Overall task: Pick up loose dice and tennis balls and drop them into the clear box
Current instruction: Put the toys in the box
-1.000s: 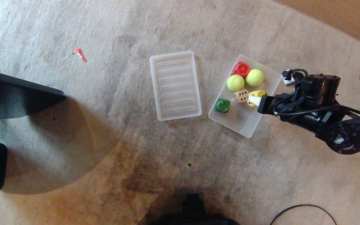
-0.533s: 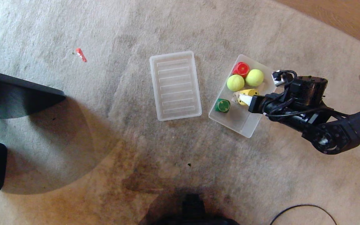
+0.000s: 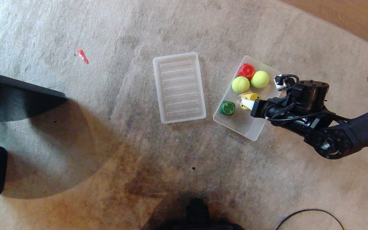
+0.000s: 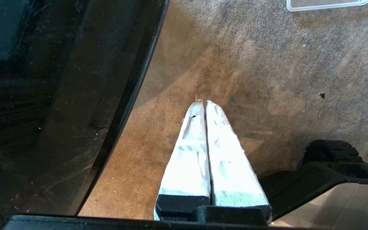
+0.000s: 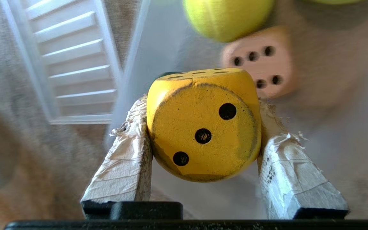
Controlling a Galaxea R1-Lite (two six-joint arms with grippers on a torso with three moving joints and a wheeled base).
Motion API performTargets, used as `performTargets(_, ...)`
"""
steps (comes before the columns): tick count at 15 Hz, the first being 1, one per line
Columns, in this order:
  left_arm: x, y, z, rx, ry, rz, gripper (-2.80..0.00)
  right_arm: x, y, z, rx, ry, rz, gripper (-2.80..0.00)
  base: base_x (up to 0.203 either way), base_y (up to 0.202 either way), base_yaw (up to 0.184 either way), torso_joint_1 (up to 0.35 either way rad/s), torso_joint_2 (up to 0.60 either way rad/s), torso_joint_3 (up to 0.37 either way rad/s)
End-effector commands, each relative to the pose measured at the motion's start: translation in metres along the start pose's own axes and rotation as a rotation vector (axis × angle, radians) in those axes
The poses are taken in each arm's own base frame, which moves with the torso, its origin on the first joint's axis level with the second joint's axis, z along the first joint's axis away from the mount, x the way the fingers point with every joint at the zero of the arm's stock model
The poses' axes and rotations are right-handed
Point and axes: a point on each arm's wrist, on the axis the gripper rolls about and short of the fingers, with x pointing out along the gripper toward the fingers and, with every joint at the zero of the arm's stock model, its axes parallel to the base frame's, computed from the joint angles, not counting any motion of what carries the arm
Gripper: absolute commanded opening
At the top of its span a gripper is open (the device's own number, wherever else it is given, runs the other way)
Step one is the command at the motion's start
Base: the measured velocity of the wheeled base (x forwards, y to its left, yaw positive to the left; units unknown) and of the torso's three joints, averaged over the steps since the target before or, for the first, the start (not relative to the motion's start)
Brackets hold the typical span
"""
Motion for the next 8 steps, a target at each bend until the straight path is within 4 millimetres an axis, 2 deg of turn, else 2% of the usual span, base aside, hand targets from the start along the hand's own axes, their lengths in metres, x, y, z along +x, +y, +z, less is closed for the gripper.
performTargets(1, 0.0000, 0.0000, 0.0000, 0.000, 0.000, 0.000, -2.80, 0.0016, 0.0010, -0.0019, 0.001, 0.003, 0.014, 0.00, 0.000, 0.000, 0.000, 0.000, 0.00, 0.000)
performTargets(6, 0.0000, 0.0000, 0.0000, -0.001, 0.000, 0.000, -2.80, 0.0013, 0.0014, -0.0014, 0.001, 0.003, 0.017, 0.00, 0.000, 0.000, 0.000, 0.000, 0.00, 0.000)
performTargets(8, 0.0000, 0.0000, 0.0000, -0.001, 0.000, 0.000, -2.80, -0.0056, 0.0031, 0.0045, -0.001, -0.002, 0.018, 0.00, 0.000, 0.000, 0.000, 0.000, 0.00, 0.000)
